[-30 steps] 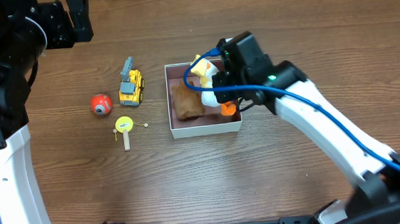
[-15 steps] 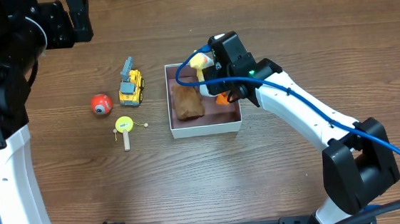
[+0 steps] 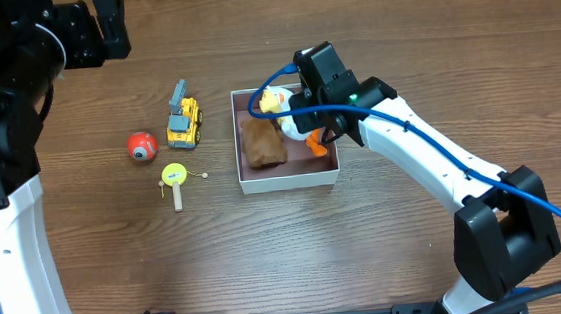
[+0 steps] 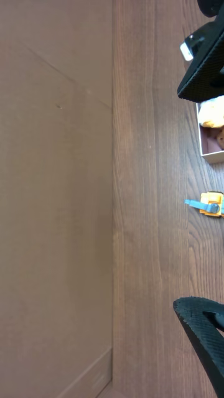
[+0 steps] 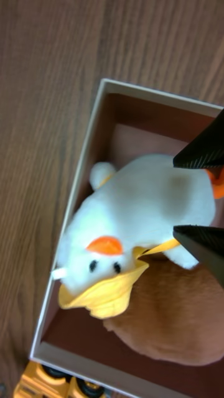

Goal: Pack container
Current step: 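Lower the duck into the box beside the hamster and open gripper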

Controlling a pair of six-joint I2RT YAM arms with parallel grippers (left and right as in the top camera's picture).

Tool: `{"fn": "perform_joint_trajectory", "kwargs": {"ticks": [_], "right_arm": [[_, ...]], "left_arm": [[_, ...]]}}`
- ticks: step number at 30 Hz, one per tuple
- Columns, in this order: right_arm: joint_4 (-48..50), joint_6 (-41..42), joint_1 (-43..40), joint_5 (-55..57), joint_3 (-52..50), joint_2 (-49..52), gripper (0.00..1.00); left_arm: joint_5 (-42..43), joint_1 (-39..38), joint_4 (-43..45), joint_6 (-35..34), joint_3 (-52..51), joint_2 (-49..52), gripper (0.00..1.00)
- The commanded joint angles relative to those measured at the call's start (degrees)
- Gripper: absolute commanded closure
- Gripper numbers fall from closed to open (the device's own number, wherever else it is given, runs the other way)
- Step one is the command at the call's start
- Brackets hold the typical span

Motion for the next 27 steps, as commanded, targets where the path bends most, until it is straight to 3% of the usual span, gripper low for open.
{"fn": "perform_joint_trajectory", "kwargs": {"ticks": [1, 5, 8, 18, 27], "right_arm": [[4.11, -0.13, -0.20, -3.37, 1.79, -1.22, 0.89], [9.90, 1.73, -0.20, -7.13, 1.79, -1.07, 0.96], [11.78, 2.54, -0.20, -7.41, 1.79, -0.04, 0.96], [9.49, 4.20, -0.09, -11.19, 1.79, 10.71, 0.96], [5.90, 3.52, -0.09, -10.29, 1.79, 10.71, 0.96]], "left_arm": [[-0.15, 0.24, 0.04, 1.11, 0.35, 0.04, 0.00], [-0.15, 0.24, 0.04, 1.11, 0.35, 0.04, 0.00], [-0.15, 0.24, 0.04, 1.11, 0.35, 0.04, 0.00], [-0.15, 0.24, 0.04, 1.11, 0.35, 0.04, 0.00], [-0.15, 0.24, 0.04, 1.11, 0.35, 0.04, 0.00]]}}
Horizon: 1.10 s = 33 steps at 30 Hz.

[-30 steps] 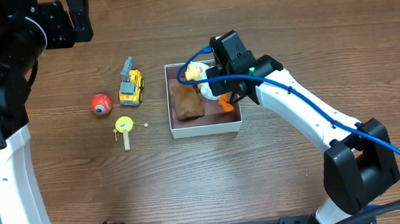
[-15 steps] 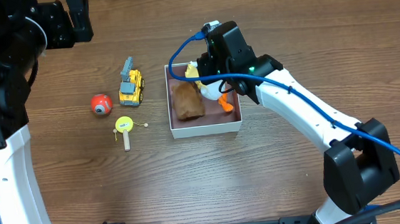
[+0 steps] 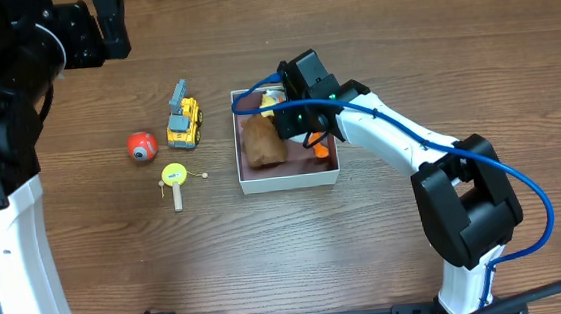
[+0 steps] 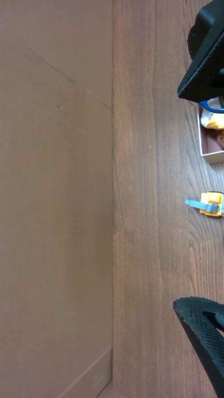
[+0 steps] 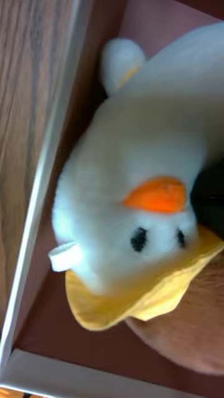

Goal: Pack container
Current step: 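Lower the duck into the box beside the hamster and open gripper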

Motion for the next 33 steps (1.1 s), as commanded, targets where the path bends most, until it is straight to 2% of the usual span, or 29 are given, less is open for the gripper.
{"fn": "perform_joint_trajectory", "kwargs": {"ticks": [1, 7, 16, 17, 19, 24, 26, 29, 33], "right_arm": [[-0.81, -0.28, -0.20, 2.58, 0.70, 0.09, 0.96], [-5.55, -2.69, -0.31, 15.93, 0.70, 0.07, 0.96], [-7.19, -4.96, 0.02, 16.41, 0.83, -0.52, 0.96], [-7.21, -6.23, 0.22, 14.99, 0.83, -1.11, 0.92], [-7.17, -7.82, 0.98, 12.63, 0.87, -3.13, 0.69], [-5.11, -7.76, 2.60, 12.57, 0.87, -10.38, 0.60], [-4.74, -7.23, 2.58, 12.59, 0.87, -12.72, 0.59], [-4.76, -6.64, 2.03, 12.61, 0.87, -14.25, 0.64], [-3.85, -2.25, 0.79, 14.36, 0.85, -13.81, 0.85]], "left_arm": [[-0.17, 0.24, 0.02, 1.11, 0.35, 0.04, 0.00], [-0.15, 0.24, 0.02, 1.11, 0.35, 0.04, 0.00], [-0.15, 0.24, 0.02, 1.11, 0.35, 0.04, 0.00], [-0.15, 0.24, 0.02, 1.11, 0.35, 0.04, 0.00], [-0.17, 0.24, 0.02, 1.11, 0.35, 0.04, 0.00], [-0.15, 0.24, 0.02, 1.11, 0.35, 0.04, 0.00], [-0.15, 0.24, 0.02, 1.11, 0.35, 0.04, 0.00], [-0.15, 0.24, 0.02, 1.11, 0.35, 0.04, 0.00], [-0.15, 0.24, 0.02, 1.11, 0.35, 0.04, 0.00]]}}
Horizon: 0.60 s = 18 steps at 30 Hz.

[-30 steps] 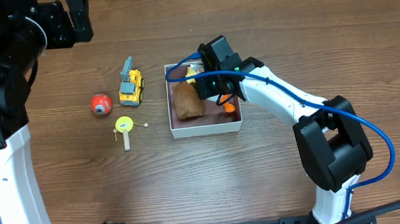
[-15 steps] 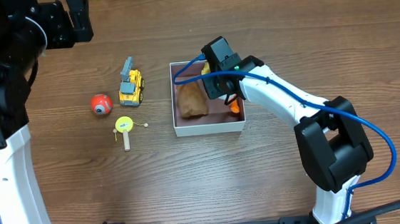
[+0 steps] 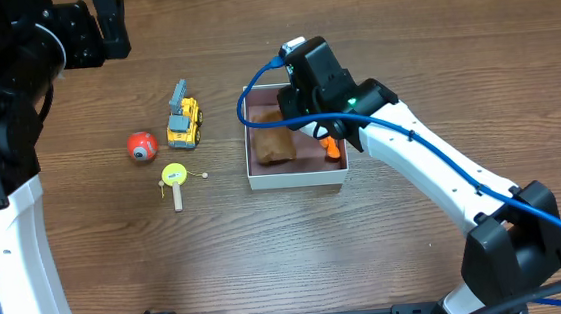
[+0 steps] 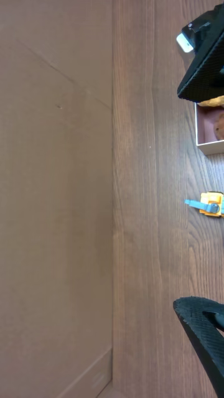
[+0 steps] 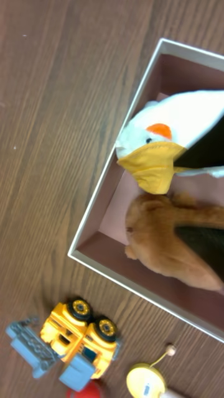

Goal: Pack container
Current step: 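Lower the duck into the box beside the hamster and open gripper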

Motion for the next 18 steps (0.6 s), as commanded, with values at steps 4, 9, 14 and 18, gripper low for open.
{"fn": "perform_joint_trajectory", "kwargs": {"ticks": [4, 9, 14, 18], "right_arm": [[3.82, 6.67, -3.37, 1.60, 0.17, 1.55, 0.92], [6.64, 9.18, -5.49, 0.04, 0.17, 5.29, 0.93], [6.93, 9.16, -5.77, -1.57, 0.17, 7.58, 0.94], [6.05, 9.16, -5.38, -7.74, 0.17, 9.05, 0.96]], "left_arm": [[-0.15, 0.24, 0.04, 1.11, 0.35, 0.04, 0.00], [-0.15, 0.24, 0.04, 1.11, 0.35, 0.04, 0.00], [-0.15, 0.24, 0.04, 1.11, 0.35, 0.04, 0.00], [-0.15, 0.24, 0.04, 1.11, 0.35, 0.04, 0.00]]}}
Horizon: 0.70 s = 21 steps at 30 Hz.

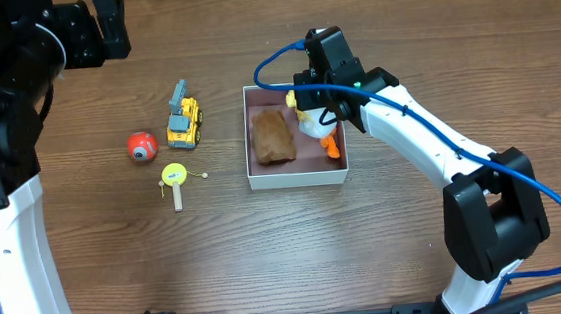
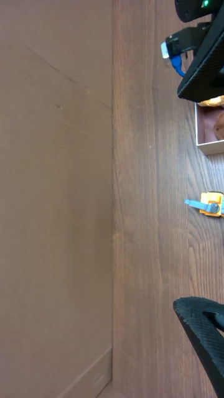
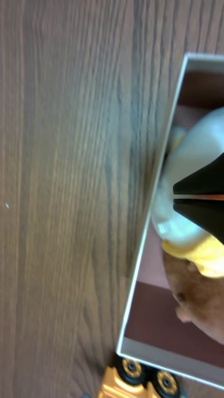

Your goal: Pack container

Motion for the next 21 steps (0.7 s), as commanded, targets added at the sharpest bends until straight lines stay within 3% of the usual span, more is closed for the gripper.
{"fn": "perform_joint_trajectory", "kwargs": {"ticks": [1, 21], "right_arm": [[-0.44, 0.55, 0.79, -6.60, 0.15, 1.90, 0.96], [-2.71, 0.11, 4.68, -5.64, 0.13, 4.68, 0.96]], "left_arm": [[-0.15, 0.24, 0.04, 1.11, 0.35, 0.04, 0.00], [-0.15, 0.24, 0.04, 1.11, 0.35, 0.04, 0.00]]}}
